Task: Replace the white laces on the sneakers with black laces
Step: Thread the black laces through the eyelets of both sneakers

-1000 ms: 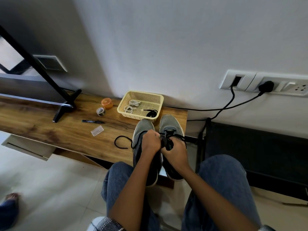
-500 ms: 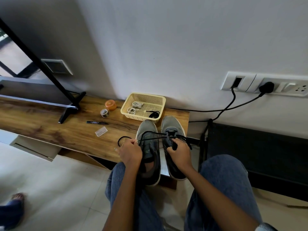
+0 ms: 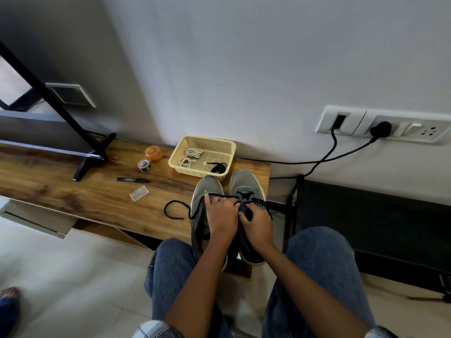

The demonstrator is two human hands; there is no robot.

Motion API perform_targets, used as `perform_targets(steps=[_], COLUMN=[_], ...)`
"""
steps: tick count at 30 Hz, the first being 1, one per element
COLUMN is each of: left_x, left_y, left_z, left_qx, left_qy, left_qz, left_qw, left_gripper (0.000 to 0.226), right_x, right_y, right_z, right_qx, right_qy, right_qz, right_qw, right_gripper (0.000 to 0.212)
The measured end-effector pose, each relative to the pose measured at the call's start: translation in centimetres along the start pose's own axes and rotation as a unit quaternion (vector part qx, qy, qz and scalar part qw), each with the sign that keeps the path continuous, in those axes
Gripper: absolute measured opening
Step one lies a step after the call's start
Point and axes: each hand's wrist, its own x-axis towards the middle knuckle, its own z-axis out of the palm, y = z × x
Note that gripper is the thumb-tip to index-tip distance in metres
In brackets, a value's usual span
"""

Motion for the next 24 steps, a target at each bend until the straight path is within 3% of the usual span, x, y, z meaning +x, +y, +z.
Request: perform_targets(steps=[11, 16, 19, 24], left_x=[0.3, -0.3, -1.0, -1.1], left_y=[-0.4, -4.5, -5.8, -4.9], left_z=[-1.0, -2.4, -3.1, -2.4], left_qx=[-0.027, -0.049, -0.04, -0.058], left_qy=[0.058, 0.111, 0.096, 0.06], left_qz=[-0.088, -0.174, -0.21, -0.14], left_qw=[0.994, 0.977, 0.972, 0.987], left_gripper=[0.015, 0.011, 0.011, 0.032], right_x=[0.1, 0.1, 0.0, 0.0], right_y=[0.1, 0.4, 0.2, 0.1], right_z=[0.4, 0.4, 0.2, 0.2], right_qx=[-0.015, -0.003, -0.013, -0.015], right_qy=[0.005, 0.006, 0.007, 0.005], right_qz=[0.005, 0.012, 0.014, 0.015], right_qw=[1.0, 1.0, 1.0, 1.0], right_gripper=[0.013, 0.011, 0.014, 0.017])
